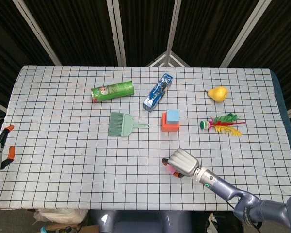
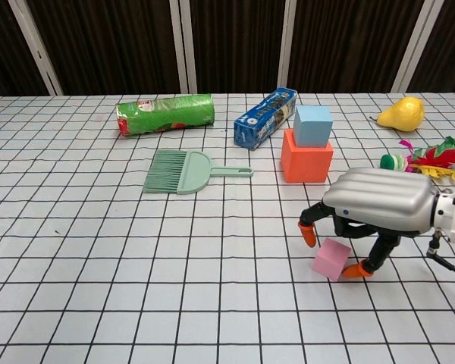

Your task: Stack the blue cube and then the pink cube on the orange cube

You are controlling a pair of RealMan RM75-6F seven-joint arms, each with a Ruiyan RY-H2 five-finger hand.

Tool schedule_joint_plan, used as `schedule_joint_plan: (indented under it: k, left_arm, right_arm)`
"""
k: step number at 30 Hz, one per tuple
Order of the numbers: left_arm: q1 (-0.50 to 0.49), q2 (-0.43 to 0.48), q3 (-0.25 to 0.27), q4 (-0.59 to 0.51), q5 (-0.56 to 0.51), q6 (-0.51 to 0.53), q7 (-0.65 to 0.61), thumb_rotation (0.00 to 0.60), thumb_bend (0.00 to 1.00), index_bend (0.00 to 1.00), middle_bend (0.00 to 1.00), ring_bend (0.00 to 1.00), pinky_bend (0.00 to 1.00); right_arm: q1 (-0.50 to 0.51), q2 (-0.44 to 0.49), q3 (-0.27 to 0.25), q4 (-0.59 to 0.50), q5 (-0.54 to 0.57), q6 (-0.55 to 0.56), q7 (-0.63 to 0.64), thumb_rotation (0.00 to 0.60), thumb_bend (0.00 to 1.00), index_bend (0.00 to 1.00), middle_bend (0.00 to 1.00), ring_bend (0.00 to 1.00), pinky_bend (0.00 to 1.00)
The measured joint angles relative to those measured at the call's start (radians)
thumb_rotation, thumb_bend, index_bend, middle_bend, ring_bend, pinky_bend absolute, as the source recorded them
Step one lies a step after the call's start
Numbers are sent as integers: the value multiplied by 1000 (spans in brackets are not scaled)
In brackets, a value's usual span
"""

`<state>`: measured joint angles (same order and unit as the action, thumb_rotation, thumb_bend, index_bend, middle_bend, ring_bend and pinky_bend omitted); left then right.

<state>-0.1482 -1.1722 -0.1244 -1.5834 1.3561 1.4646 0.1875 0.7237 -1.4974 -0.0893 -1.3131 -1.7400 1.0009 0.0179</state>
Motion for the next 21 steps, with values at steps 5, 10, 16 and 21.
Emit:
schedule_joint_plan:
  k: [5, 10, 16, 21]
  left_arm:
    - [-1, 0, 0, 0, -1, -2, 2, 600, 559, 162, 14, 0, 0]
    - [-1, -1, 1, 0, -1, -2, 2, 600, 559, 162, 14, 0, 0]
    - [-2, -1, 1, 0, -2, -3, 5, 600, 559, 162, 14, 0, 0]
    - [-1, -1, 1, 0, -2, -2, 4, 600, 559, 162, 14, 0, 0]
  right_arm:
    - [1, -2, -3, 4, 1, -3, 3, 600, 288, 467, 1000, 1000, 838]
    - [3, -5, -3, 9, 2, -3, 8, 600, 313, 488, 1000, 1000, 838]
    - [5, -6, -4, 10, 1, -2, 12, 600, 333, 506, 1000, 1000, 838]
    - [5, -5, -6, 9, 3, -5, 15, 600, 349, 514, 1000, 1000, 839]
